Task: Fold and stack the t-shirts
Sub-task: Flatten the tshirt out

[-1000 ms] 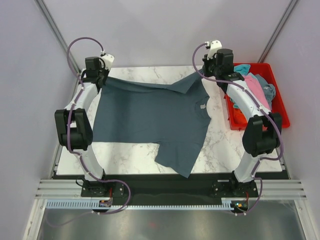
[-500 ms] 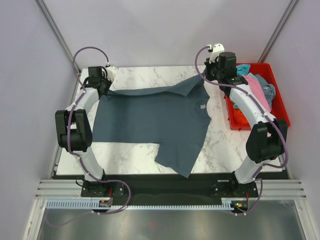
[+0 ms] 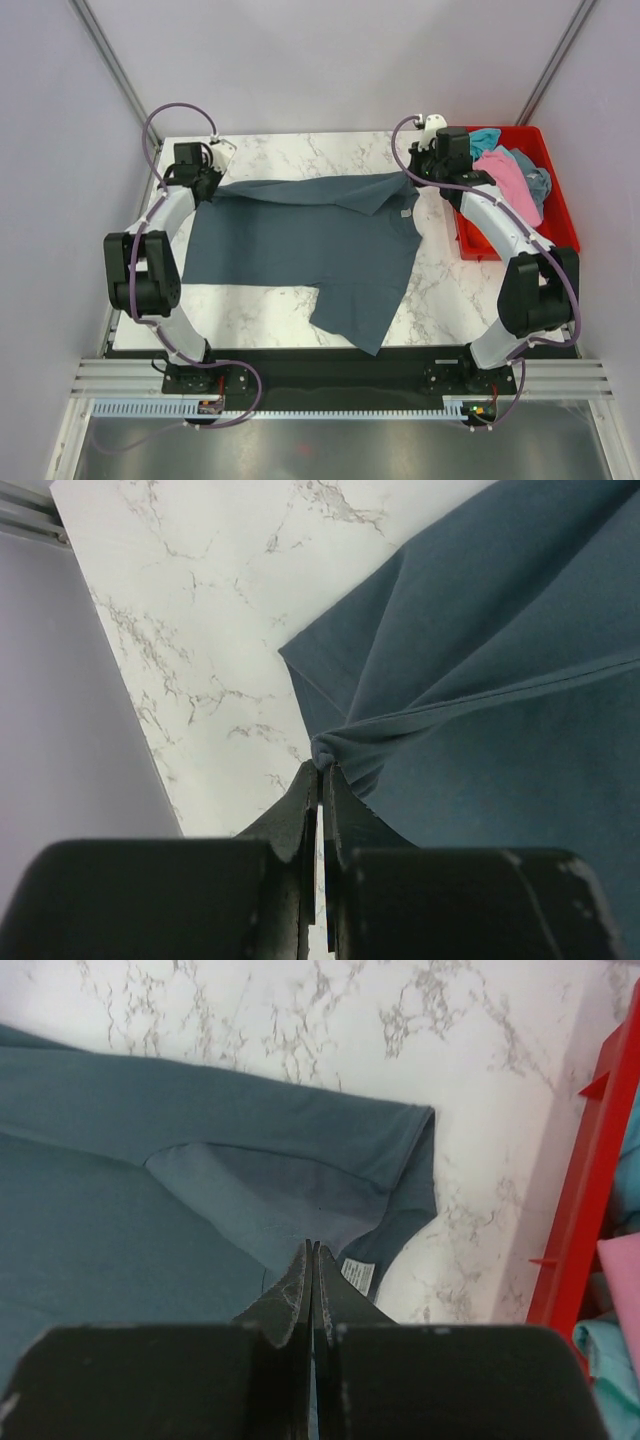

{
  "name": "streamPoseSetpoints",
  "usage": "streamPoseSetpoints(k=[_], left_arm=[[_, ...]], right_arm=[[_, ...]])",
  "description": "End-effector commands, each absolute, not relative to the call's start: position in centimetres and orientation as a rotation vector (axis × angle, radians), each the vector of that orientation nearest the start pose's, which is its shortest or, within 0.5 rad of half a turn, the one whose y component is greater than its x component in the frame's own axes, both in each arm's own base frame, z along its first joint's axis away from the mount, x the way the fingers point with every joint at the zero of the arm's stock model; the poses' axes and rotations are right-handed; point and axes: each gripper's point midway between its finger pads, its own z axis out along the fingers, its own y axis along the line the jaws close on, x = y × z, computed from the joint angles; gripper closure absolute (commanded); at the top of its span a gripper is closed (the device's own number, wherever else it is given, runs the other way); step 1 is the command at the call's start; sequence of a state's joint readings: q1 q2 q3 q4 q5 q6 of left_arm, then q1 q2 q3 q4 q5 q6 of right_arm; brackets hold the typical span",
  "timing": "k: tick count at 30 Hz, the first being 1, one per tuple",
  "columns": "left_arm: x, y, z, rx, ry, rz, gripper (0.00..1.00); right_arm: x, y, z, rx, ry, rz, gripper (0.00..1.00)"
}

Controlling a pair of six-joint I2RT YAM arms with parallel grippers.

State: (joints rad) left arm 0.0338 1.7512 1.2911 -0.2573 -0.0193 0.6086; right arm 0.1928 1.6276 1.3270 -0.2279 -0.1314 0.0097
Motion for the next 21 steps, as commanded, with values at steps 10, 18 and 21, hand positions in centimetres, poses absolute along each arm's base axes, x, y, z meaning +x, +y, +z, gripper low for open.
streamPoseSetpoints(k=[10,18,21], left_arm=[[45.5,5.0,10.1,0.694,2.277,0.348,0.98],[44.3,5.3,7.9,0.699,2.333,0.334,0.98],[44.4,5.3,8.0,0.699,2.330,0.335,0.98]], right_arm=[[43.5,11.8,17.3,-0.263,2.158,0.308,1.00],[43.8,12.1,16.2,-0.274,2.175,0.315,1.00],[44.0,12.1,16.3,-0.276,2.172,0.311,1.00]])
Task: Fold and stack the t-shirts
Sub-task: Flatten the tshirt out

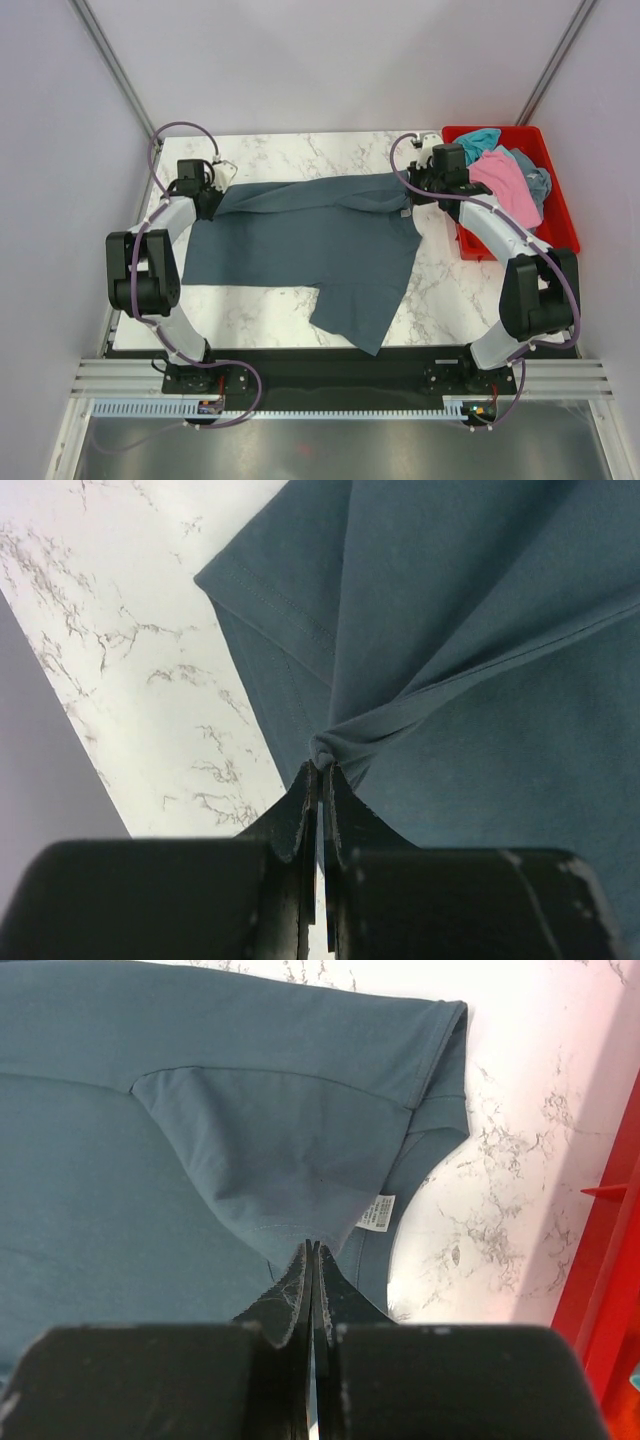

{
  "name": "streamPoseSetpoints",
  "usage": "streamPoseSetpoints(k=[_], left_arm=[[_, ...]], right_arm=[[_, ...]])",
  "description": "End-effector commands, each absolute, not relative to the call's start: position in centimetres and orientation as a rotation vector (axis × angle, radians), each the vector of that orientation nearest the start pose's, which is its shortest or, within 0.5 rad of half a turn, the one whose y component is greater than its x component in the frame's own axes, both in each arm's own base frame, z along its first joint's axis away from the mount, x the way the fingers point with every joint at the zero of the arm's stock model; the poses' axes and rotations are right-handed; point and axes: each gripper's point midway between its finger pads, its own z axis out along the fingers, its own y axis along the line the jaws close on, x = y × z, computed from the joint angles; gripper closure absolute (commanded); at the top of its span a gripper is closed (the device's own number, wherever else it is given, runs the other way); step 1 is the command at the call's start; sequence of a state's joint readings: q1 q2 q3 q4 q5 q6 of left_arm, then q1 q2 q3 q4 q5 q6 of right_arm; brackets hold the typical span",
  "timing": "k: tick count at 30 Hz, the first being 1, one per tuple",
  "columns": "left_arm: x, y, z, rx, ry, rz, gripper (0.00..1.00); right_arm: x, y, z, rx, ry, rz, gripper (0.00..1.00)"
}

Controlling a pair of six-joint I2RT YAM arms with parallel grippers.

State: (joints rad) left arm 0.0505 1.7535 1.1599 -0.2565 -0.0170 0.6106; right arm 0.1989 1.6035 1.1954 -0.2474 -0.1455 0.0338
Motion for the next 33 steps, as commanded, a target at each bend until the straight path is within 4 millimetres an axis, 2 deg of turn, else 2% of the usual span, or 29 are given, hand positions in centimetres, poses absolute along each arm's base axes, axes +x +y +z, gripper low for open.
streamPoseSetpoints(k=[1,4,5,6,7,9,10,11,12,13,15,21,22,24,25,27,28,30,31,32,33], left_arm=[[44.4,5.4,8.1,0.696,2.328,0.337,0.98],[45.5,5.5,8.9,0.689,2.306,0.344,0.98],[46.4,5.6,9.8,0.680,2.284,0.353,0.98],[46.8,5.6,9.8,0.680,2.282,0.354,0.98],[47.8,5.7,10.6,0.673,2.261,0.362,0.98],[48.7,5.7,10.3,0.674,2.263,0.361,0.98],[49.5,5.8,11.0,0.668,2.243,0.368,0.98],[50.0,5.7,11.1,0.668,2.238,0.369,0.98],[49.6,5.7,10.1,0.693,2.280,0.353,0.98],[49.8,6.3,10.6,0.592,2.302,0.380,0.98],[49.8,6.3,10.7,0.592,2.304,0.376,0.98],[50.3,6.4,11.8,0.587,2.279,0.388,0.98],[50.8,6.5,12.5,0.577,2.261,0.394,0.98],[51.6,6.3,12.5,0.573,2.255,0.389,0.98],[52.6,6.3,13.7,0.556,2.227,0.392,0.98],[53.7,6.5,13.4,0.545,2.225,0.394,0.98],[54.8,6.5,14.5,0.529,2.198,0.398,0.98],[55.8,6.6,14.1,0.521,2.198,0.395,0.98],[56.7,6.5,15.0,0.511,2.172,0.389,0.98],[57.1,6.4,15.2,0.505,2.165,0.383,0.98],[57.7,6.2,14.6,0.506,2.167,0.368,0.98]], right_arm=[[44.3,12.1,16.6,-0.274,2.163,0.306,1.00],[45.4,12.1,18.1,-0.276,2.123,0.291,1.00],[45.9,12.1,18.2,-0.276,2.120,0.284,1.00],[46.3,12.1,18.5,-0.279,2.108,0.278,1.00],[47.0,12.2,19.3,-0.275,2.087,0.274,1.00],[48.0,12.2,18.8,-0.267,2.091,0.263,1.00],[48.7,12.3,19.2,-0.265,2.079,0.263,1.00],[49.1,12.5,18.5,-0.271,2.090,0.266,1.00],[49.4,12.6,18.4,-0.272,2.090,0.267,1.00],[49.8,12.7,18.7,-0.271,2.082,0.270,1.00],[50.0,12.7,18.4,-0.279,2.088,0.270,1.00],[50.6,12.6,19.2,-0.274,2.062,0.255,1.00],[50.7,12.7,19.6,-0.270,2.053,0.260,1.00],[51.2,12.8,20.1,-0.266,2.040,0.262,1.00],[51.6,12.8,20.9,-0.262,2.022,0.256,1.00],[52.4,12.7,21.3,-0.255,2.007,0.248,1.00],[53.0,12.8,22.3,-0.253,1.986,0.245,1.00],[53.9,12.5,22.2,-0.248,1.981,0.232,1.00],[54.4,12.4,23.1,-0.245,1.958,0.229,1.00],[55.1,12.3,22.8,-0.239,1.957,0.219,1.00],[55.5,12.2,22.9,-0.235,1.949,0.215,1.00]])
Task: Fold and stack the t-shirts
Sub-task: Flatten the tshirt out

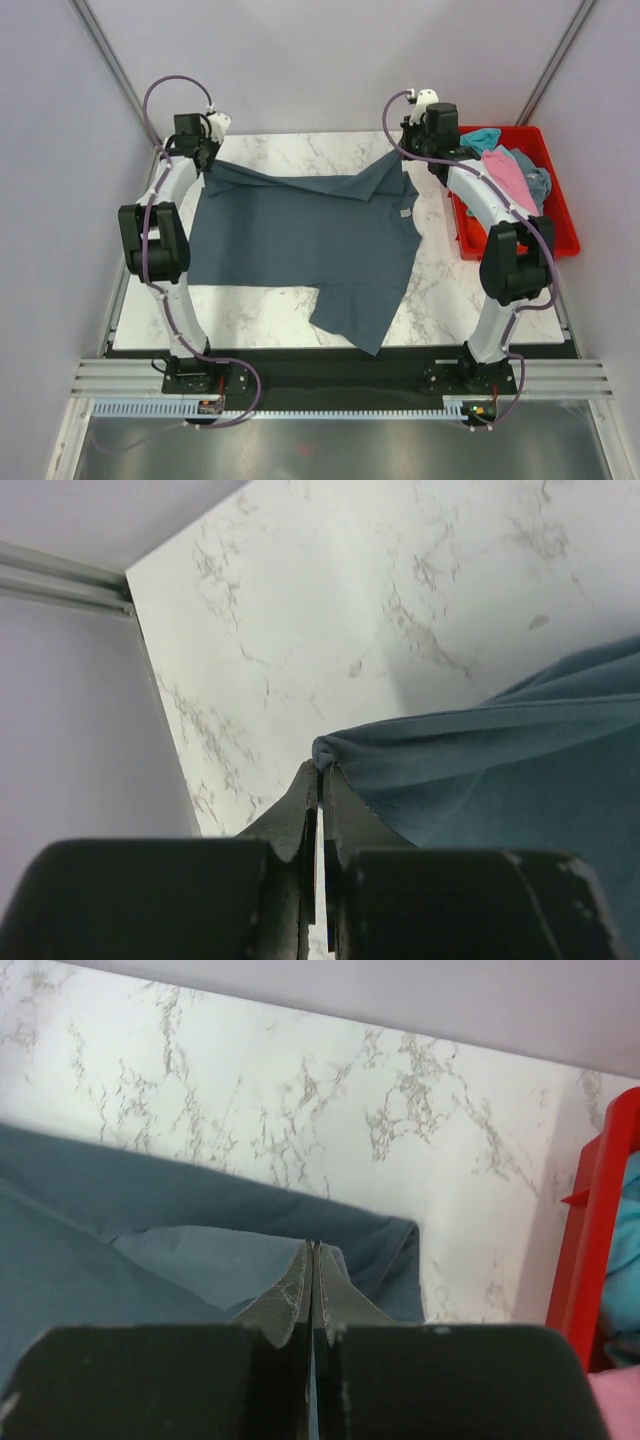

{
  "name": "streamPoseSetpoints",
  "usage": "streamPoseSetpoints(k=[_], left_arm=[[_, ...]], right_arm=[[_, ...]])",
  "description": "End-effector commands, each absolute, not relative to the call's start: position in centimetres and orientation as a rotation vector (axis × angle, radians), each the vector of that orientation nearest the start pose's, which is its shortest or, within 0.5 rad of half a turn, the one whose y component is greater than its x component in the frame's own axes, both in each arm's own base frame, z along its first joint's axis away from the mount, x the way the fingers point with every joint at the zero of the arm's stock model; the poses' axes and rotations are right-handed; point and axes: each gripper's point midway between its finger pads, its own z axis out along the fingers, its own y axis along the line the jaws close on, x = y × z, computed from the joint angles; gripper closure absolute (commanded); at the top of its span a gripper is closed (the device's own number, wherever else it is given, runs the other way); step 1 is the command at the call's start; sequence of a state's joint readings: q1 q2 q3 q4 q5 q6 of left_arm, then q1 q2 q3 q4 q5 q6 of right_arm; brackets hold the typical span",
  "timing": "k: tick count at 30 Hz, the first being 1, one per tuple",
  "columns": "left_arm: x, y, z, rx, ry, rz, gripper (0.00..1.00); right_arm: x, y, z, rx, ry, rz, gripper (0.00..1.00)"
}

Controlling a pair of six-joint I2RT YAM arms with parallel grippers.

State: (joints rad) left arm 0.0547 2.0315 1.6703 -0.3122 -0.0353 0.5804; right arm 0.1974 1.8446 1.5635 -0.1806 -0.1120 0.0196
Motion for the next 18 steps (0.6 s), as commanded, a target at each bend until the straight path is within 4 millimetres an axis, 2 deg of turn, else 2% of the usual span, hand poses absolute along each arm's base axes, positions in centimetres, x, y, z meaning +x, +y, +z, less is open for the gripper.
streamPoseSetpoints(k=[1,3,4,6,7,8,9,10,11,12,15,18], left_arm=[[58.6,5.7,15.8,0.502,2.131,0.341,0.98],[59.6,4.7,16.6,0.504,2.095,0.288,0.98],[60.5,3.9,17.8,0.487,2.060,0.237,0.98],[61.2,2.6,19.2,0.470,2.024,0.184,0.98],[61.6,1.7,20.5,0.460,1.993,0.142,0.98],[61.7,0.4,21.0,0.470,1.976,0.117,0.98],[61.8,-0.3,21.8,0.472,1.957,0.099,0.98],[61.8,-0.4,22.5,0.470,1.946,0.099,0.98],[61.8,-2.7,22.9,0.504,1.927,0.080,0.98],[61.7,-3.2,23.3,0.508,1.920,0.081,0.98],[61.5,-4.4,23.4,0.520,1.917,0.074,0.98],[60.9,-4.8,23.5,0.525,1.920,0.070,0.98]], right_arm=[[56.5,12.4,23.2,-0.231,1.934,0.210,1.00],[57.7,12.1,23.7,-0.215,1.909,0.188,1.00],[58.5,12.1,25.2,-0.232,1.868,0.169,1.00],[59.9,11.8,25.1,-0.223,1.853,0.142,1.00],[60.7,11.8,27.1,-0.221,1.807,0.133,1.00],[61.4,11.8,26.8,-0.222,1.801,0.123,1.00],[62.0,11.7,28.8,-0.212,1.759,0.109,1.00],[62.6,11.7,28.7,-0.218,1.752,0.101,1.00],[63.0,11.7,29.3,-0.217,1.733,0.099,1.00],[63.5,11.6,29.9,-0.216,1.713,0.094,1.00],[64.3,10.9,29.9,-0.187,1.710,0.077,1.00],[65.0,11.0,28.0,-0.186,1.738,0.081,1.00]])
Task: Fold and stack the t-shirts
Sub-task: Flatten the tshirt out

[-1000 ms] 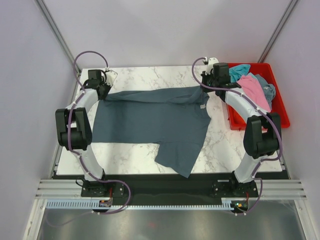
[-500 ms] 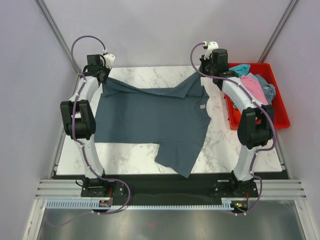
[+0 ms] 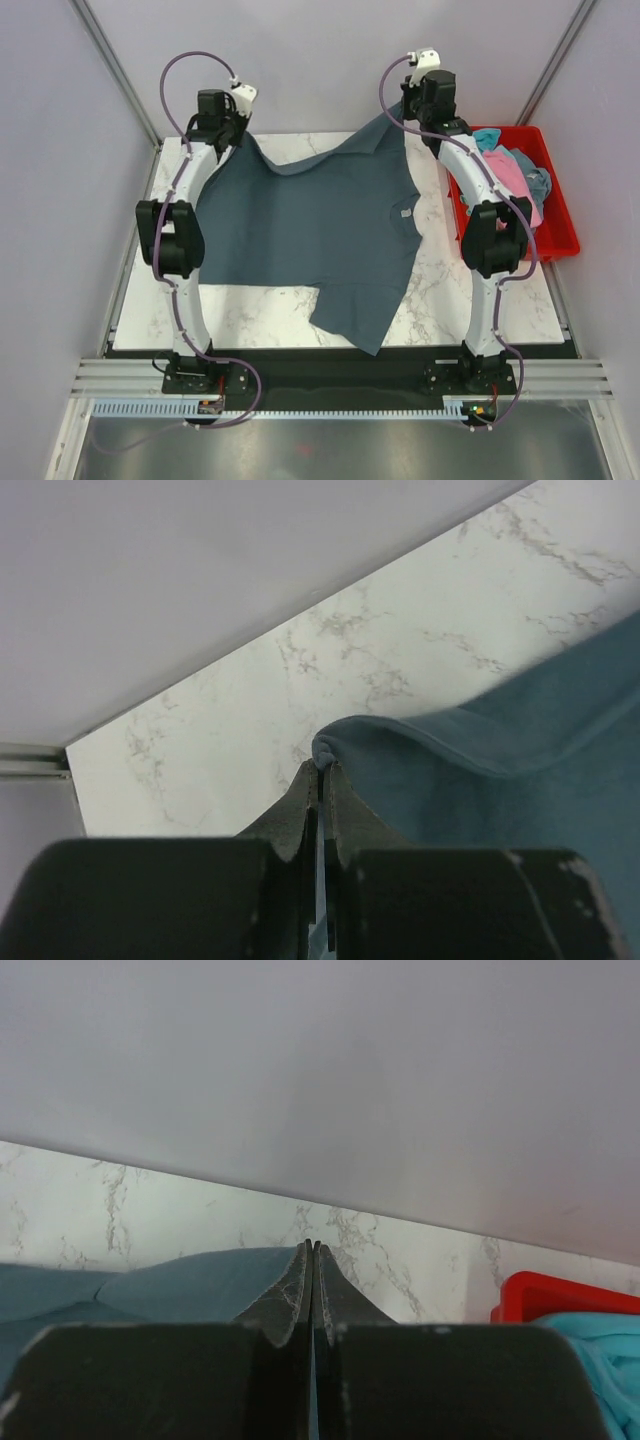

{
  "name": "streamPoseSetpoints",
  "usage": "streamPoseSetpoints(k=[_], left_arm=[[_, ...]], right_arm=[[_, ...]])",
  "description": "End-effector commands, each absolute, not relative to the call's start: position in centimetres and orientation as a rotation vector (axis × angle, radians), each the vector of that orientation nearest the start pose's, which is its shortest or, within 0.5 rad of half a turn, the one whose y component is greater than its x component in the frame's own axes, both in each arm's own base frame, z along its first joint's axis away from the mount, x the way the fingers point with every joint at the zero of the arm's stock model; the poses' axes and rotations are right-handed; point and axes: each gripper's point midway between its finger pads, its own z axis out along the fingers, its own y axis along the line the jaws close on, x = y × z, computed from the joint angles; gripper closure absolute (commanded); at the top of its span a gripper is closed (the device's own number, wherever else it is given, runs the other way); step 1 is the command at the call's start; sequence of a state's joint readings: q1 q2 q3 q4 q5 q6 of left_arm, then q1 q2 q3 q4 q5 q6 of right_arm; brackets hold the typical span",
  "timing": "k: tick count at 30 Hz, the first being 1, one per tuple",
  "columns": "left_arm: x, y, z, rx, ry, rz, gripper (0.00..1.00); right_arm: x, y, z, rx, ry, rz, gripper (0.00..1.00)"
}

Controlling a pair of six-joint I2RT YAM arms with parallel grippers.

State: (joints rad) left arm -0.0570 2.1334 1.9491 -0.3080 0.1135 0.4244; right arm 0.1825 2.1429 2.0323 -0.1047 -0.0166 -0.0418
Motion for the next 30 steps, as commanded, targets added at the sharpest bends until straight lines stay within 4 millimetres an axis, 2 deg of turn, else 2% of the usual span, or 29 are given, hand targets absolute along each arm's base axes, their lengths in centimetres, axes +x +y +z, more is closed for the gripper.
streamPoseSetpoints(k=[1,4,6,8,9,11,12,13,15,16,17,18,19,20,21,22,23,24,25,26,27,28,29,30], left_arm=[[60.8,-4.7,23.2,0.522,1.930,0.077,0.98],[60.1,-4.5,22.9,0.522,1.948,0.085,0.98],[59.9,-4.4,23.4,0.521,1.946,0.096,0.98],[59.6,-4.4,24.2,0.518,1.937,0.093,0.98],[59.4,-4.6,25.9,0.519,1.907,0.082,0.98],[58.8,-5.3,27.5,0.516,1.887,0.070,0.98],[58.3,-5.6,28.1,0.532,1.879,0.071,0.98],[57.3,-6.0,29.7,0.538,1.859,0.053,0.98],[55.6,-6.6,30.0,0.542,1.878,-0.007,0.98],[54.9,-6.8,30.1,0.544,1.885,-0.023,0.98],[53.7,-7.1,31.4,0.549,1.865,-0.035,0.98],[52.7,-7.4,30.3,0.563,1.900,-0.058,0.98],[51.9,-7.6,30.7,0.570,1.900,-0.065,0.98],[50.6,-7.9,32.1,0.573,1.879,-0.069,0.98],[49.3,-8.2,31.7,0.557,1.903,-0.104,0.98],[48.4,-8.3,32.3,0.545,1.900,-0.122,0.98],[46.6,-8.3,34.9,0.528,1.851,-0.132,0.98],[45.5,-8.5,35.5,0.505,1.843,-0.162,0.98],[44.5,-8.5,36.4,0.493,1.834,-0.175,0.98],[43.4,-8.5,37.8,0.485,1.809,-0.177,0.98],[41.7,-8.4,40.3,0.475,1.758,-0.179,0.98],[40.4,-8.3,41.5,0.474,1.740,-0.176,0.98],[39.4,-8.1,42.6,0.471,1.721,-0.173,0.98],[37.4,-7.9,45.2,0.476,1.657,-0.156,0.98]], right_arm=[[65.2,11.0,27.2,-0.186,1.752,0.082,1.00],[65.4,11.0,25.8,-0.183,1.774,0.082,1.00],[65.6,10.6,26.0,-0.172,1.770,0.077,1.00],[65.4,10.3,27.5,-0.161,1.745,0.081,1.00],[65.4,9.9,28.8,-0.153,1.723,0.077,1.00],[64.6,9.2,31.9,-0.132,1.678,0.081,1.00],[64.3,8.5,32.9,-0.123,1.665,0.083,1.00],[63.3,8.1,35.4,-0.108,1.630,0.092,1.00],[62.0,6.9,36.8,-0.090,1.623,0.083,1.00],[60.5,6.5,39.5,-0.085,1.582,0.079,1.00],[59.6,6.2,40.2,-0.081,1.575,0.076,1.00],[58.9,5.8,40.0,-0.079,1.588,0.073,1.00],[57.0,5.5,42.5,-0.076,1.551,0.073,1.00],[56.1,5.4,43.2,-0.075,1.546,0.072,1.00],[55.2,5.4,43.0,-0.076,1.557,0.073,1.00],[52.9,5.2,45.6,-0.055,1.516,0.094,1.00],[51.8,5.1,46.3,-0.046,1.507,0.103,1.00],[50.7,5.0,46.2,-0.043,1.513,0.105,1.00],[48.1,4.9,48.6,-0.042,1.472,0.111,1.00],[46.9,4.7,49.4,-0.040,1.461,0.110,1.00],[45.7,4.5,50.0,-0.048,1.453,0.102,1.00],[43.2,4.2,51.7,-0.049,1.428,0.098,1.00],[41.8,4.1,52.8,-0.053,1.413,0.093,1.00],[40.6,3.8,53.6,-0.059,1.401,0.083,1.00]])
